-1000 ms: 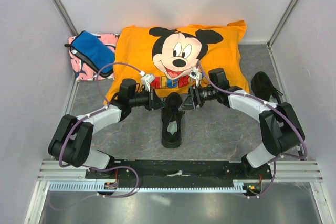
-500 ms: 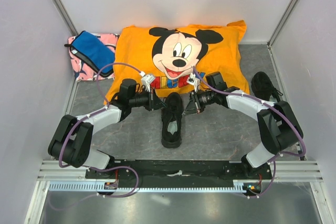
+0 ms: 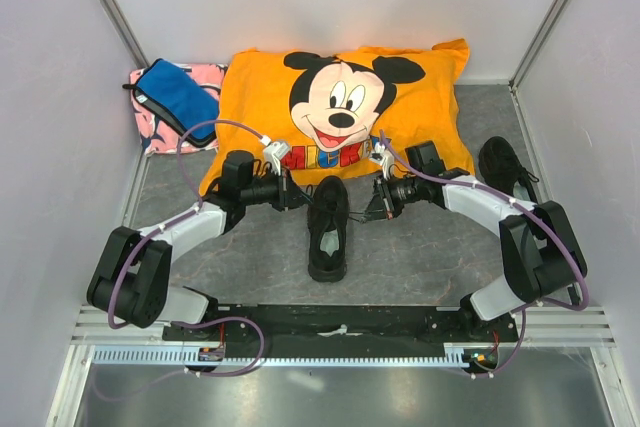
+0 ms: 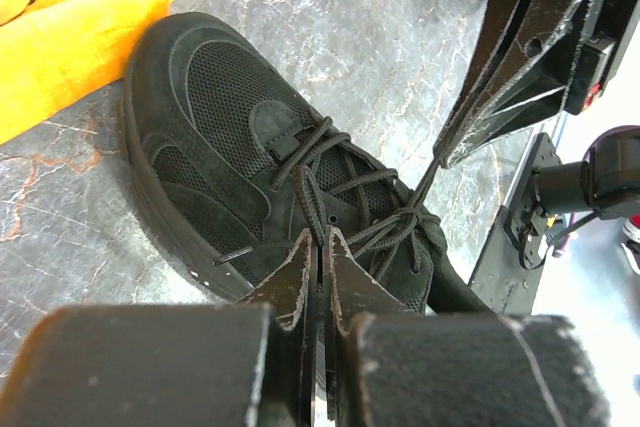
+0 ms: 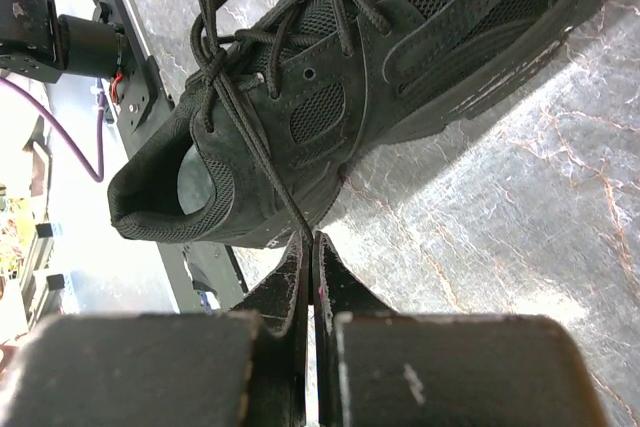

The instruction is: Tie the shoes

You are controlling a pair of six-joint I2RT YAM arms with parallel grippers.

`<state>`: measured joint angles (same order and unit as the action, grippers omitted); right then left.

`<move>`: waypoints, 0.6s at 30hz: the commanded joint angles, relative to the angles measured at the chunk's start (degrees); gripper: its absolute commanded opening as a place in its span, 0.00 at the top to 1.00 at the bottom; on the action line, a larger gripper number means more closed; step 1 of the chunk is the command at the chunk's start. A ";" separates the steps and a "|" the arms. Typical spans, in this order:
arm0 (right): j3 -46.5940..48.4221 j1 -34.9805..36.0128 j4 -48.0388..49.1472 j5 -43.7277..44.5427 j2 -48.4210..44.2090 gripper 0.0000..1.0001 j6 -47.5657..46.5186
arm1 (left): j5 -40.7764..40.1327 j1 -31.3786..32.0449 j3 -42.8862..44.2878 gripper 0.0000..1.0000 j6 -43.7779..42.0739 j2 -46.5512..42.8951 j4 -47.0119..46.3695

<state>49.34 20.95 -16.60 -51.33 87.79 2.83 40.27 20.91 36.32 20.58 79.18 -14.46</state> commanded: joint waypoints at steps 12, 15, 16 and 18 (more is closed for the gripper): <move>-0.13 -1.35 -5.55 4.58 -0.95 1.00 -9.07 | -1.96 -2.62 -0.02 0.98 -5.28 -0.25 0.40; 1.54 -0.91 -5.46 2.56 -0.16 1.00 -9.59 | 3.90 -2.10 0.51 0.98 -4.58 0.10 -0.83; 3.55 -0.56 -6.16 1.42 0.10 1.00 -10.12 | 5.07 -1.66 1.21 0.98 -4.58 -0.07 -0.83; 5.58 -0.03 -6.16 -0.43 0.28 0.74 -10.21 | 6.74 -0.26 1.74 0.90 -5.28 -1.74 -0.57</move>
<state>50.24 20.93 -19.49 -50.94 87.92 -4.25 43.90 20.60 36.25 19.18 79.20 -13.78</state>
